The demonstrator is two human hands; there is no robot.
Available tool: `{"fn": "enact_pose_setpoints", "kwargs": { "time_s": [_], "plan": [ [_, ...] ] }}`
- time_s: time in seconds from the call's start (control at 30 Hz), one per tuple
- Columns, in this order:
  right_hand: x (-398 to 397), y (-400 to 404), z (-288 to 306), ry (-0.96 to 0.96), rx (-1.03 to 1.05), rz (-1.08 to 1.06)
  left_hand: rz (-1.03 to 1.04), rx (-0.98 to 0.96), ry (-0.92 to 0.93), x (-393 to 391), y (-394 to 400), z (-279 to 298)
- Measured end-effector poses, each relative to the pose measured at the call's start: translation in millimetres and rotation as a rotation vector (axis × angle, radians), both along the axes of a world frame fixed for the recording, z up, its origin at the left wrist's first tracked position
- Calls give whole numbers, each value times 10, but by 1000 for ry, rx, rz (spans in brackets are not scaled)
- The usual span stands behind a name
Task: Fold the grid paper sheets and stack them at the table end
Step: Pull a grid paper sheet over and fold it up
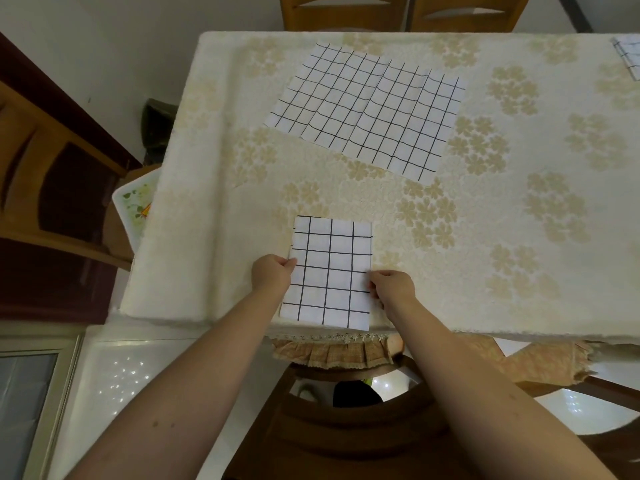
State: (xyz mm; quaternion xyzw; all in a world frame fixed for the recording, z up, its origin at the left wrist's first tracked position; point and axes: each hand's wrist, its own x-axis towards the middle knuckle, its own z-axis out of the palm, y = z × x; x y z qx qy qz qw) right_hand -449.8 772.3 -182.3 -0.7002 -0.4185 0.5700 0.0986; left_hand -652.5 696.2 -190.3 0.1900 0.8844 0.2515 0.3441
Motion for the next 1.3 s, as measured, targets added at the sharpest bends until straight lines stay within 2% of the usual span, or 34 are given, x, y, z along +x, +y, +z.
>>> {"fn": "enact_pose_setpoints", "kwargs": {
  "time_s": [0.23,0.33,0.53,0.8,1.03,1.17,1.3],
  "plan": [
    [8,0,25,-5,2,8,27,130,-62,-79,-108,-53],
    [31,-17,8,4,18,19,54,178,-156,-124,-158,-63],
    [52,-138,16,20,98,-14,57,186,-232,-131,-181,-71],
    [0,-97,7,98,-60,-82,64,180,-222,-122,-166,-56],
    [115,98,197,263,-292,-59,59,175,-338,-253,-114,104],
    [57,226,494,412,-149,-90,52,241,-333,-331,58,350],
    [-4,331,810,541,82,-102,71,450,-370,-365,243,689]
  ]
}}
